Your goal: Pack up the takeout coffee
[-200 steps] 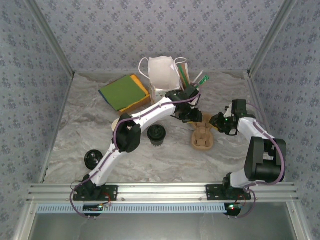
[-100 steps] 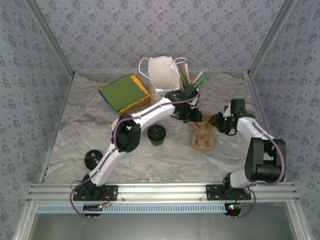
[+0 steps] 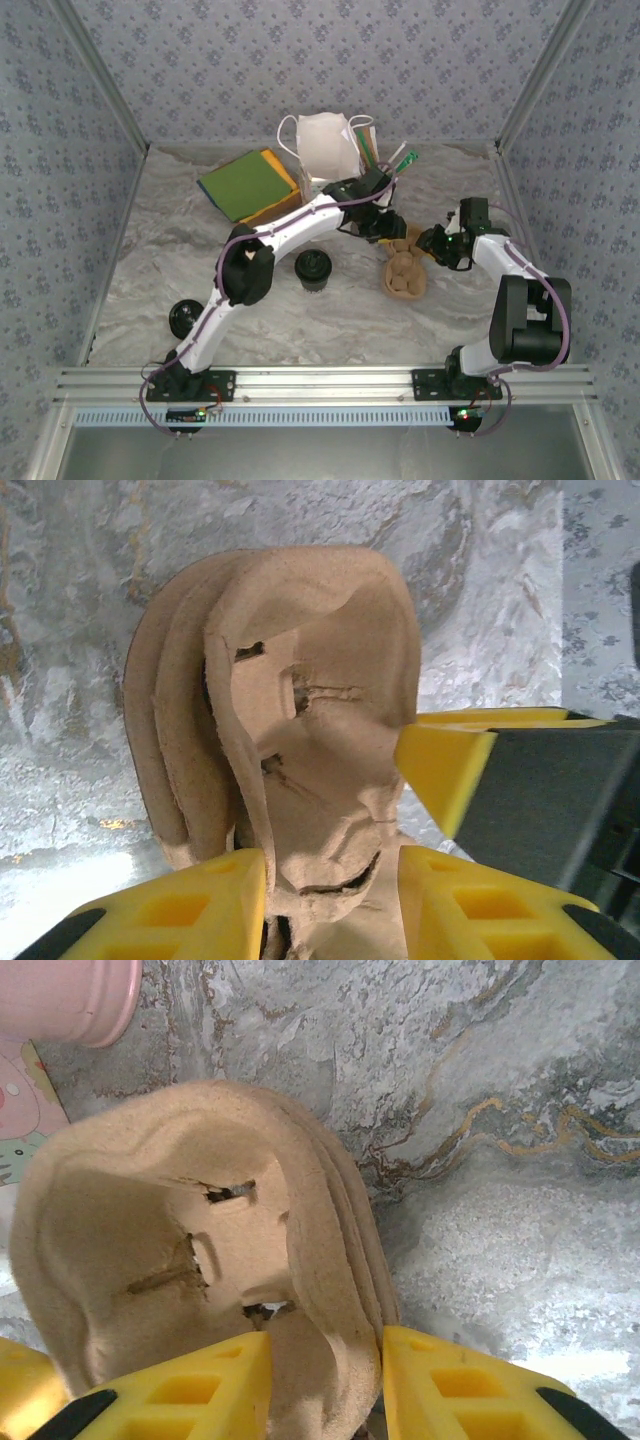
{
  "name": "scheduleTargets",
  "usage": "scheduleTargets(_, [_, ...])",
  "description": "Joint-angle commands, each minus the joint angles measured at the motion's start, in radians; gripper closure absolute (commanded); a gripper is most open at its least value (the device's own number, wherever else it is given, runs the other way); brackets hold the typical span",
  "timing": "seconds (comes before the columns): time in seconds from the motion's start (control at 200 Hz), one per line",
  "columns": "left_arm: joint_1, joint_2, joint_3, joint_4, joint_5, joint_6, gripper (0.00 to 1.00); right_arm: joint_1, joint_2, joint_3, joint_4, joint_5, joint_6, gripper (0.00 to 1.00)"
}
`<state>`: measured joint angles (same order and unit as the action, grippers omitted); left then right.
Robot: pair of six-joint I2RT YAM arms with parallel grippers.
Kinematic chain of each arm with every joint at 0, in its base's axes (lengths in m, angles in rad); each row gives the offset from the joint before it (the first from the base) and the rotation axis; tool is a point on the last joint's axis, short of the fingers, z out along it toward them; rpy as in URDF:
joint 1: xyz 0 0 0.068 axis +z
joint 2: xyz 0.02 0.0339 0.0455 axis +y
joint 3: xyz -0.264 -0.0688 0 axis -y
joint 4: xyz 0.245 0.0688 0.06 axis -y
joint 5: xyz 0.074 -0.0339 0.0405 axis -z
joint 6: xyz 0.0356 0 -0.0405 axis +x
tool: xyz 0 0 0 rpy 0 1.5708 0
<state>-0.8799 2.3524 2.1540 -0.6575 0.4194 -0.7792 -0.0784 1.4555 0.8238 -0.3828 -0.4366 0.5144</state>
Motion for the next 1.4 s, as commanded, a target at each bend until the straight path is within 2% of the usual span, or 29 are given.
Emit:
scheduleTargets(0.0, [-0.001, -0.048, -0.003, 0.021, 0.025, -0.006, 0.6, 0.011, -0.017, 0.022, -0.026, -0.005, -0.009, 0.66])
scheduleTargets(0.38, [0.007, -0.008, -0.013, -0.083, -0.059, 0.032, 0.56, 0.007, -0.031, 0.036, -0.041, 0.036, -0.018, 0.59])
scheduleTargets(0.72, [0.004, -0.029, 0.009, -0.115, -0.135, 0.07, 0.54, 0.021, -0.012, 0.048, -0.025, -0.004, -0.027, 0.66])
scheduleTargets(0.989, [0.004, 0.031, 0.046, -0.117, -0.063, 0.064, 0.54, 0.025, 0.008, 0.051, -0.025, -0.001, -0.028, 0.67])
scheduleTargets(1.399, [0.003, 0.065, 0.055, -0.109, -0.031, 0.054, 0.55, 0.034, 0.017, 0.049, -0.021, -0.021, -0.027, 0.68])
